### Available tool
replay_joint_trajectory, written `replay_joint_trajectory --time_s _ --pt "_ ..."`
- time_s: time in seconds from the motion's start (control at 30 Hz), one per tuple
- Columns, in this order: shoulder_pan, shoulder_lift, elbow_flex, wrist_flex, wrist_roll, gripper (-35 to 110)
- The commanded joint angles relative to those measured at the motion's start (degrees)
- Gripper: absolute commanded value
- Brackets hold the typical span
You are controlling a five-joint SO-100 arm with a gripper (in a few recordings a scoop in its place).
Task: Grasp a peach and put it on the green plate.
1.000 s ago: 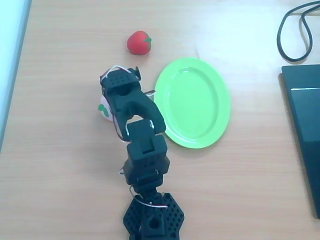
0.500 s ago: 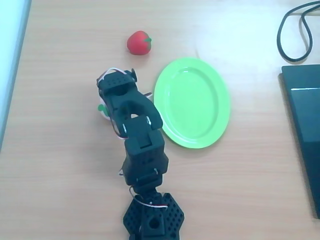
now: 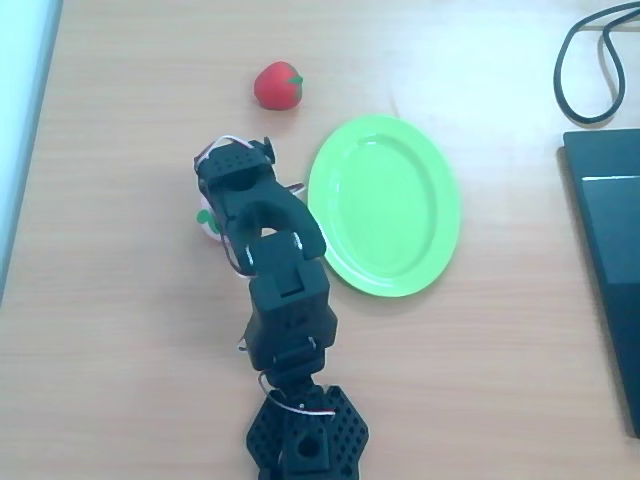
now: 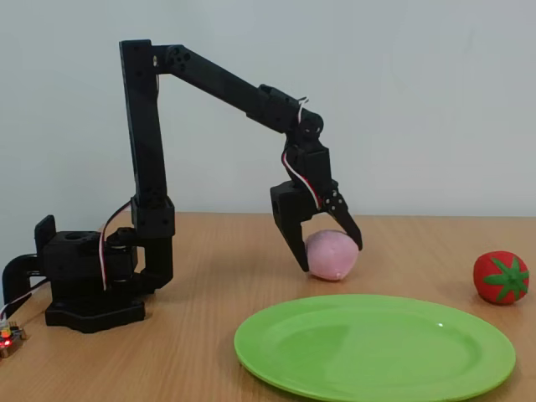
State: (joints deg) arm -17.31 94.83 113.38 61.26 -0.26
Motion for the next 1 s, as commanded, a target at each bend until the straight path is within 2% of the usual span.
replay_joint_trajectory --time_s 0.0,0.5,0.97 --pt "-0.18 0.70 -1.05 0.18 0.09 39" --pt "1.93 8.79 -4.31 0.35 -0.26 37" --pt "14.59 12.92 -6.24 0.35 -2.46 38"
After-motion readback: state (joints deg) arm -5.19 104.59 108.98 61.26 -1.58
